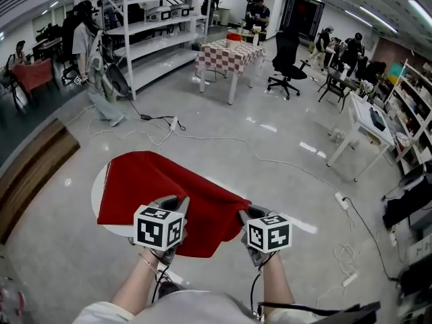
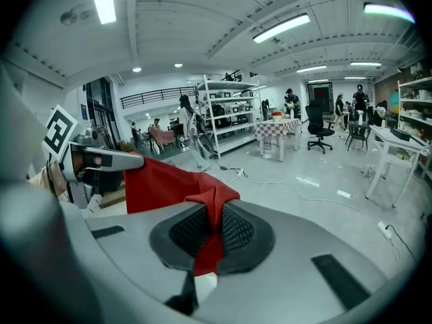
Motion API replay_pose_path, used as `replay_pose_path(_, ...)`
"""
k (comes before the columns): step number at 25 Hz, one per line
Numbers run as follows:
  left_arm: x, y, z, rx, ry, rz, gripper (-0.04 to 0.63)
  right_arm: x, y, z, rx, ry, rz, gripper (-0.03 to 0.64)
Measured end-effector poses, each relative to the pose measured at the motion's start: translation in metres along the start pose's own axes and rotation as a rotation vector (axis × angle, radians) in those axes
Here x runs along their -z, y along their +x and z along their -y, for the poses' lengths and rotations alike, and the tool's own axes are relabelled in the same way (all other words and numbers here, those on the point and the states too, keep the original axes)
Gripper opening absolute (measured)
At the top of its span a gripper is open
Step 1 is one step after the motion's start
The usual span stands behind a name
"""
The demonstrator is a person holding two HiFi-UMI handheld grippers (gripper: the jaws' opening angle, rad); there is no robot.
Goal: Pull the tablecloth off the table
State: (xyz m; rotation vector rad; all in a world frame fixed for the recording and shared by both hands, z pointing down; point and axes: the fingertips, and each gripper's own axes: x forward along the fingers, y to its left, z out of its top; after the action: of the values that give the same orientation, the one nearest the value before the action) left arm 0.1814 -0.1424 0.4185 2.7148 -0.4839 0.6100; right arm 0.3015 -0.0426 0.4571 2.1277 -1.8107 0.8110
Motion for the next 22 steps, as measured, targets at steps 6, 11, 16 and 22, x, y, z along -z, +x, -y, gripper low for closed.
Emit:
replay_pose_path(6, 0.008, 0.010, 0.038, 0.045, 0.017, -0.016, 0.018, 0.014, -0.027, 0.021, 0.027, 0.028, 0.010, 0.031)
replay_pose_path(11, 0.016, 0.023, 0.073, 0.095, 0.045, -0.045, 0.018, 0.031, -0.052, 0.041, 0.061, 0.076, 0.023, 0.031)
replay_pose_path(16, 0.022, 0.035, 0.115, 0.167, 0.084, -0.080, 0.018, 0.048, -0.083, 0.066, 0.120, 0.138, 0.037, 0.031)
replay_pose_path(22, 0.034, 0.052, 0.169, 0.274, 0.136, -0.120, 0.018, 0.068, -0.123, 0.096, 0.208, 0.200, 0.056, 0.031)
